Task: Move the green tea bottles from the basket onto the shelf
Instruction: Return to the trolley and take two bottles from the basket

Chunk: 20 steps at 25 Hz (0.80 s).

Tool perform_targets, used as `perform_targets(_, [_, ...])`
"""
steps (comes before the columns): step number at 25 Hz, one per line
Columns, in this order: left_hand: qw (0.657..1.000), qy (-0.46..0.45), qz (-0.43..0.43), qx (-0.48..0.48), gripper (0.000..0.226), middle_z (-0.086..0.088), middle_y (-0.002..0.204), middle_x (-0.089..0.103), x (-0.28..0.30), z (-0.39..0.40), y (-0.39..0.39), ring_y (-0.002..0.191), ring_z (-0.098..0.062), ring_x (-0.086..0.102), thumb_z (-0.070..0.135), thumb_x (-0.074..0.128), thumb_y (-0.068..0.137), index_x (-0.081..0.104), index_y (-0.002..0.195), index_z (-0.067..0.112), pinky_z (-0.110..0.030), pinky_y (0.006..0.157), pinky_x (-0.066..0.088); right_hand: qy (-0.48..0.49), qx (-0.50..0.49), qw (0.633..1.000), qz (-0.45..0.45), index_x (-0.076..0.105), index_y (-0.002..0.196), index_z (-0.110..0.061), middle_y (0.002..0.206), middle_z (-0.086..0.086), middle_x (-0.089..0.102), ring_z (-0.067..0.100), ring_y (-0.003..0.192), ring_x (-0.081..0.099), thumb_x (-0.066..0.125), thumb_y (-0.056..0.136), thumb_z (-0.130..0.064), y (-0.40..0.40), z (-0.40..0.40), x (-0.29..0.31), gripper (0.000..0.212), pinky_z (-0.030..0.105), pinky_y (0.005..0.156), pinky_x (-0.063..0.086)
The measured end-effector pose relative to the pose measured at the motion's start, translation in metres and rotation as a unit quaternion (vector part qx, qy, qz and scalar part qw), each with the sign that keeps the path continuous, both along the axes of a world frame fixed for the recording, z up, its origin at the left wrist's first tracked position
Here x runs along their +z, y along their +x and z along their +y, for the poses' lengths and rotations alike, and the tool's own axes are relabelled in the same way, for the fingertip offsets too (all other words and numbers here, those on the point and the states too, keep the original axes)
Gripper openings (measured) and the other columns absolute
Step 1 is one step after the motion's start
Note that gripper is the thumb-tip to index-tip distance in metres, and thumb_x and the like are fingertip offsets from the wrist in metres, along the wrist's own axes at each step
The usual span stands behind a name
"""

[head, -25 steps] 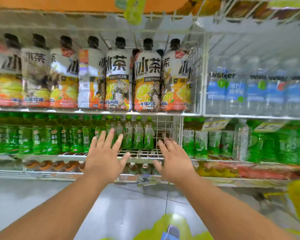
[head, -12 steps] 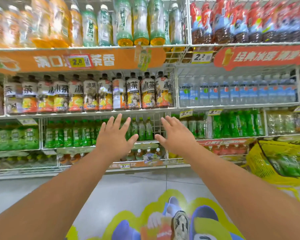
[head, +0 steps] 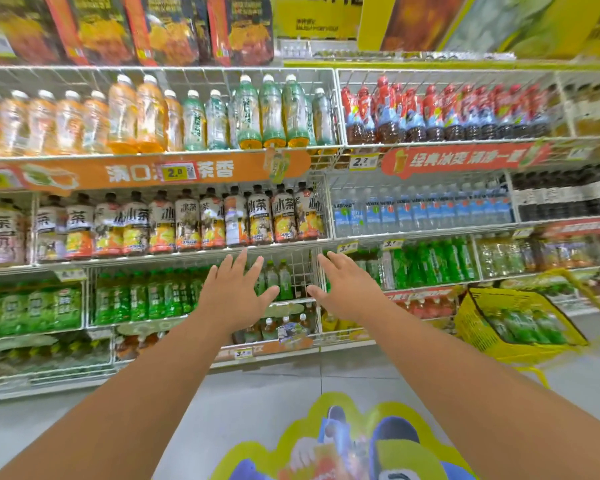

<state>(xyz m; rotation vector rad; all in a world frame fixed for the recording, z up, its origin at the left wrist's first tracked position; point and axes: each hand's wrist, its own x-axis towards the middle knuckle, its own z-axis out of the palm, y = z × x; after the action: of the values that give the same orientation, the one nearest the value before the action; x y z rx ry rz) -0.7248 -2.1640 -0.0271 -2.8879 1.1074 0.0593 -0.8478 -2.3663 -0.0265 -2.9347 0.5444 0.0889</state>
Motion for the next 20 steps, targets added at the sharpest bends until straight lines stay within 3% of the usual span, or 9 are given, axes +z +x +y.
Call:
perform_targets(11, [0.997, -0.023, -0.054, -0.046, 0.088, -0.004, 0.169, -0.006, 0.037, -0.031, -0.004, 0.155, -0.030, -0.001, 0.082, 0.009, 0.088, 0.001, 0.161, 0.032, -0.053, 0.124, 0.007, -0.006, -0.023, 0.999, -0.034, 0.005, 0.164, -0.027, 0.172, -0.003, 0.002, 0.020, 0.158, -0.002, 0.032, 0.100, -0.069, -0.018, -0.023, 0.028, 0.081, 0.042, 0.126, 0.008])
perform_targets(20, [0.991, -0.008, -0.042, -0.130, 0.083, -0.006, 0.169, -0.010, 0.036, -0.178, -0.076, 0.155, -0.032, -0.002, 0.076, 0.017, 0.093, -0.001, 0.161, 0.031, -0.052, 0.124, 0.009, 0.014, -0.110, 0.991, -0.070, 0.006, 0.164, -0.026, 0.172, -0.002, 0.002, 0.020, 0.158, -0.001, 0.033, 0.101, -0.066, -0.113, -0.141, 0.027, 0.079, 0.044, 0.127, 0.011])
